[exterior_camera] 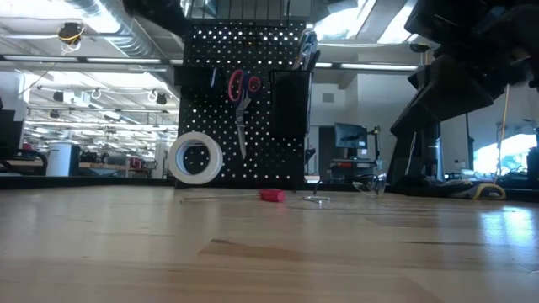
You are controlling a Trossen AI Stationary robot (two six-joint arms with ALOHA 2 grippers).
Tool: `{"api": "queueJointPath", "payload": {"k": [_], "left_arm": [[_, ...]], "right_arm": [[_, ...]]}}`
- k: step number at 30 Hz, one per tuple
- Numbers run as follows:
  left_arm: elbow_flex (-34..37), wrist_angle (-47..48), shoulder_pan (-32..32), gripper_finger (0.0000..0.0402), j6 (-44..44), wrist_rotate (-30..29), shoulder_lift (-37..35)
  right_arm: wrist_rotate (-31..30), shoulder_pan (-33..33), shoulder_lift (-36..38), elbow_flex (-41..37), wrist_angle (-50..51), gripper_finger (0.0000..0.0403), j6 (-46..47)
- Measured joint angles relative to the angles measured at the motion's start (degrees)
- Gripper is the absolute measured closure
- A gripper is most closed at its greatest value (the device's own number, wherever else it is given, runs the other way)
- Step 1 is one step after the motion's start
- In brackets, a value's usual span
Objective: Hang tools onto peg board
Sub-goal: Put the silver hanger hook into the left black bin on the peg board
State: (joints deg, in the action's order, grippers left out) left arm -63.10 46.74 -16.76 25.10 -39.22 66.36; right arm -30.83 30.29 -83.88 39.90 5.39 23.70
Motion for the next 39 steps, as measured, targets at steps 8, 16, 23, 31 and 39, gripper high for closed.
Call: {"api": "queueJointPath", "payload": {"k": [8, 16, 23, 31, 39], "left_arm": [[14.90, -27.78, -3.20, 0.0256, -0.76, -0.05, 5.61], [19.07, -42.95, 0.82, 0.0257, -2.07, 5.65, 21.08], [19.09, -48.73, 4.50, 0.0257, -5.83, 12.64, 32.05], [18.77, -46.09, 8.39, 0.0257, -4.10, 14.00, 35.13], [18.80, -41.88, 10.48, 0.0257, 0.57, 11.74, 35.11]], "right_arm": [[0.41, -6.39, 0.00, 0.00, -1.53, 0.0400, -5.84], [5.13, -17.76, -0.01, 0.00, -2.21, 0.0400, -14.63], [14.64, -25.72, -4.89, 0.02, -10.56, 0.0400, -22.01], [19.39, -31.68, -15.27, 0.45, -22.81, 0.0400, -27.94], [19.32, -34.10, -21.18, 0.96, -23.39, 0.0400, -25.05]]}}
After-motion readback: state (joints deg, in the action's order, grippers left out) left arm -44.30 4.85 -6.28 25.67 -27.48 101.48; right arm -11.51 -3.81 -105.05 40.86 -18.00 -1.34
